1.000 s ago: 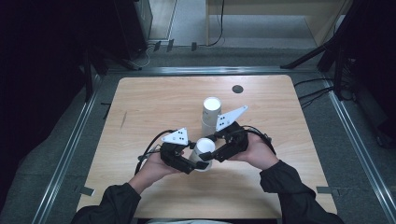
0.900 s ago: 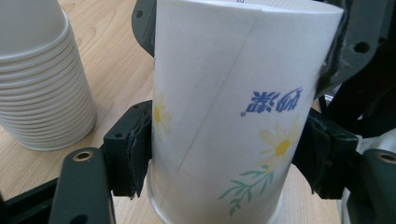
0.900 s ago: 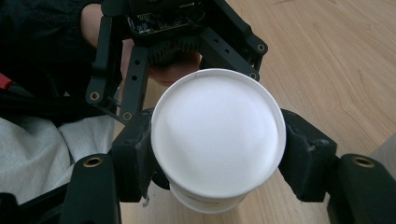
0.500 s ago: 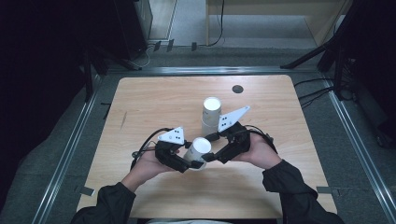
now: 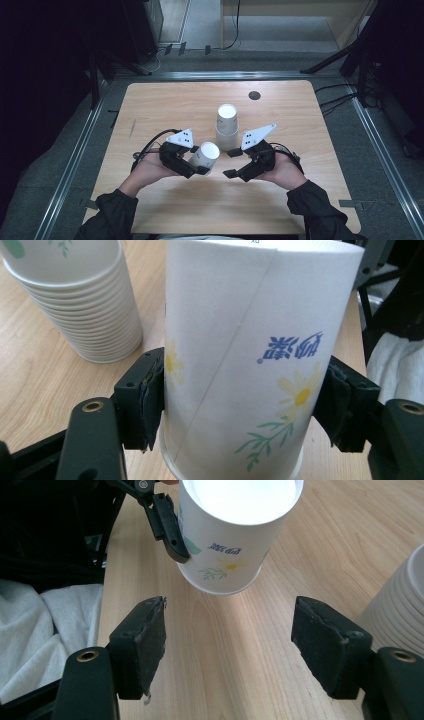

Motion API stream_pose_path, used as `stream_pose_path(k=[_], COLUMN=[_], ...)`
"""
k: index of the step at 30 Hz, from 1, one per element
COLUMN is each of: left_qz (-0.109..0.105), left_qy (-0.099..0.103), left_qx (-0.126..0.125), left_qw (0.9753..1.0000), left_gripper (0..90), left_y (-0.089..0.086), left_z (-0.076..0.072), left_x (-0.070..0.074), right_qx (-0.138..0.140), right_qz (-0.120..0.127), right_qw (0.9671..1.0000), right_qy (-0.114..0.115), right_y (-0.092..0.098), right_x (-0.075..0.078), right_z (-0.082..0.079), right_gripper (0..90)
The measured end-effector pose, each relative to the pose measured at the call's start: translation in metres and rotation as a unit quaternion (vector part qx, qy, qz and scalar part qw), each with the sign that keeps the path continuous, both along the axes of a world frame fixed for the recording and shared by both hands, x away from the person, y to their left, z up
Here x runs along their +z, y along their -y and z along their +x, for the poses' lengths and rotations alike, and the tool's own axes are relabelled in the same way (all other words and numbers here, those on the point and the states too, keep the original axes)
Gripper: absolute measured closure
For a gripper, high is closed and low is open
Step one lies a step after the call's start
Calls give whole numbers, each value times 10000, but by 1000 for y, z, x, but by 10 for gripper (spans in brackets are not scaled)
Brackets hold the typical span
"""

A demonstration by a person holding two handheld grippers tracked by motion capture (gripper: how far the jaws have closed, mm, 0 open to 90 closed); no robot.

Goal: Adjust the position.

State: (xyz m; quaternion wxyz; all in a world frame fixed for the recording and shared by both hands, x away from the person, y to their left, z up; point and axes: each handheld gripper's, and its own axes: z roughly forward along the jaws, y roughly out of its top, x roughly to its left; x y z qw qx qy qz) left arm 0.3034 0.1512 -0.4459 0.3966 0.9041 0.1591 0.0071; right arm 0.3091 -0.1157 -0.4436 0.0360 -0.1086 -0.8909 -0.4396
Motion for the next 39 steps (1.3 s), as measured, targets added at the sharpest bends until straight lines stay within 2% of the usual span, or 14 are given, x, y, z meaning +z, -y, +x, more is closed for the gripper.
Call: stream_pose_path(k=[4,7,10,13,16,19,21,23,26,27,28,29,31,39], left_qz=[190,456,567,853,960,1162,1208,1368,1417,1591,1591,1710,1741,1794], left_qy=[-44,-128,-128,-206,-262,-284,-271,-176,-144,-64,-64,47,32,23], left_qx=[-162,-318,-351,-512,-573,-740,-764,-894,-1025,-1132,-1132,-1265,-1376,-1457], left_qw=[9997,9984,9977,9948,9934,9901,9894,9864,9845,9807,9807,9771,9751,9729], left_gripper=[298,298,298,298,298,297,297,296,296,296,296,296,296,295], left_y=[3,8,11,19,24,34,35,41,46,51,51,55,58,61], left_z=[2,5,6,8,8,8,8,7,6,4,4,2,0,-2], left_x=[0,-2,-3,-8,-10,-14,-15,-18,-21,-22,-22,-23,-25,-26], right_qx=[-63,-96,-115,-124,-116,-74,-63,-44,8,34,66,102,152,453], right_qz=[-41,-68,-79,-96,-136,-178,-194,-206,-230,-233,-214,-224,-238,-387], right_qw=[10000,9999,9999,9999,9998,9998,9997,9997,9996,9995,9995,9995,9994,9978], right_qy=[23,34,16,69,83,98,94,127,173,187,217,186,220,280], right_y=[2,4,5,6,6,5,4,3,2,0,0,-2,-5,-19], right_x=[-5,-10,-12,-14,-16,-19,-20,-21,-24,-26,-26,-26,-27,-32], right_z=[-1,-2,-3,-5,-7,-8,-9,-9,-9,-10,-9,-9,-10,-15], right_gripper=[310,311,311,309,308,307,306,302,298,298,298,297,286,295])
